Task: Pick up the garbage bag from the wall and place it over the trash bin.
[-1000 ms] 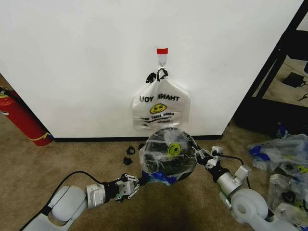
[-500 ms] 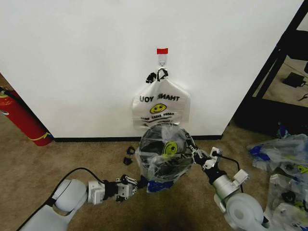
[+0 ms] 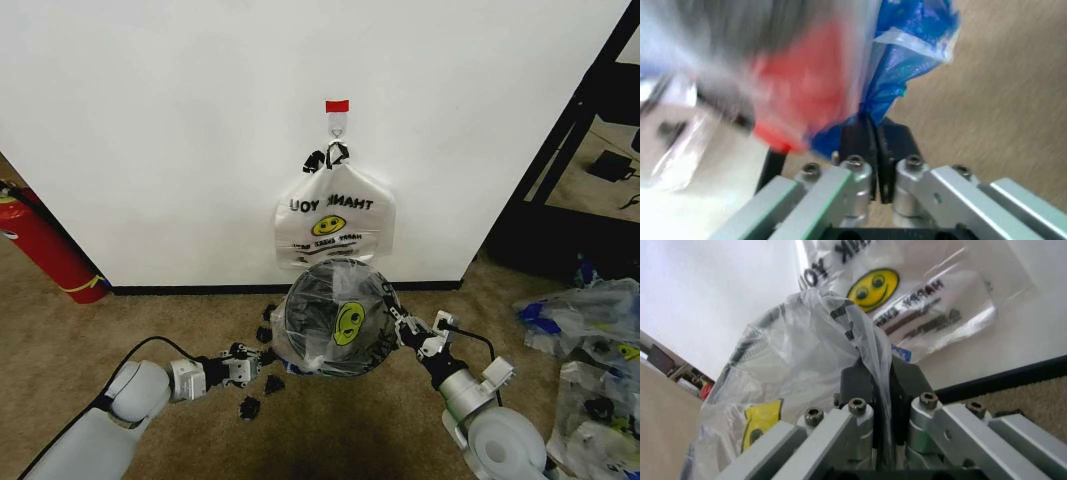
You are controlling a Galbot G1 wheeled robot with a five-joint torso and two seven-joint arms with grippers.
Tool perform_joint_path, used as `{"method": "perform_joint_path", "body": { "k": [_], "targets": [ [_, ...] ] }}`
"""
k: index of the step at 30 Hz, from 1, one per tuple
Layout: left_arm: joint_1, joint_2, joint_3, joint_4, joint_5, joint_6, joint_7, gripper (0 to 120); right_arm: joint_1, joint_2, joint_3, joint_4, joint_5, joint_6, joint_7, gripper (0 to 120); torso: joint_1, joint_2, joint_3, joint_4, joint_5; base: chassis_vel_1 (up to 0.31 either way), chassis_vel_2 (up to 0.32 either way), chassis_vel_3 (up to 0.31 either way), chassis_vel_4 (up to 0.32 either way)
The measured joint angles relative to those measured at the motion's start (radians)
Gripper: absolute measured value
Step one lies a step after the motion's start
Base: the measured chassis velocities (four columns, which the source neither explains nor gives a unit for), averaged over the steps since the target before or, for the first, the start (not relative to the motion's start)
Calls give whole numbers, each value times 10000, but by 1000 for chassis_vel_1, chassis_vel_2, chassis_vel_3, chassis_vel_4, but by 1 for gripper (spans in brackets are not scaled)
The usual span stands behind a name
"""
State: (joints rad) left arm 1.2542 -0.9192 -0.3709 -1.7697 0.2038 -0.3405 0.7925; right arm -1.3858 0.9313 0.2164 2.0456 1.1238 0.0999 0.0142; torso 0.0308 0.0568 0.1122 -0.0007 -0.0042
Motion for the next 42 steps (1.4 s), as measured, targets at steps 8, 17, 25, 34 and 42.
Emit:
{"method": "perform_joint_path", "body": {
  "k": [8, 17, 25, 34, 42],
  "targets": [
    [144, -18, -180, 406, -40, -97, 242, 34, 523, 295, -237, -417, 79, 132, 307, 1, 0, 1, 0, -3, 0, 0, 0, 0, 0],
    [274, -49, -1159, 353, -1232, -525, 2000, 66, 981, 382, -174, -834, 219, 314, 817, 1, 0, 2, 0, -4, 0, 0, 0, 0, 0],
    [730, -157, -1659, 185, -4346, 157, 2868, 97, 1103, 514, -246, -1097, 65, 522, 788, 1, 0, 1, 0, -3, -1, 0, 0, 0, 0],
    [1493, -721, -1802, -2264, -7267, 1340, -403, 94, 1059, 594, -474, -1865, -1843, 1431, 162, 1, 0, 1, 0, -4, 5, 0, 0, 0, 0],
    [1899, -1338, 106, -4376, -7142, 3927, -5155, 63, 1191, 842, -1373, -2413, -3403, 2421, -83, 1, -1, 2, -2, -2, 2, 0, 0, 0, 0]
  ]
}}
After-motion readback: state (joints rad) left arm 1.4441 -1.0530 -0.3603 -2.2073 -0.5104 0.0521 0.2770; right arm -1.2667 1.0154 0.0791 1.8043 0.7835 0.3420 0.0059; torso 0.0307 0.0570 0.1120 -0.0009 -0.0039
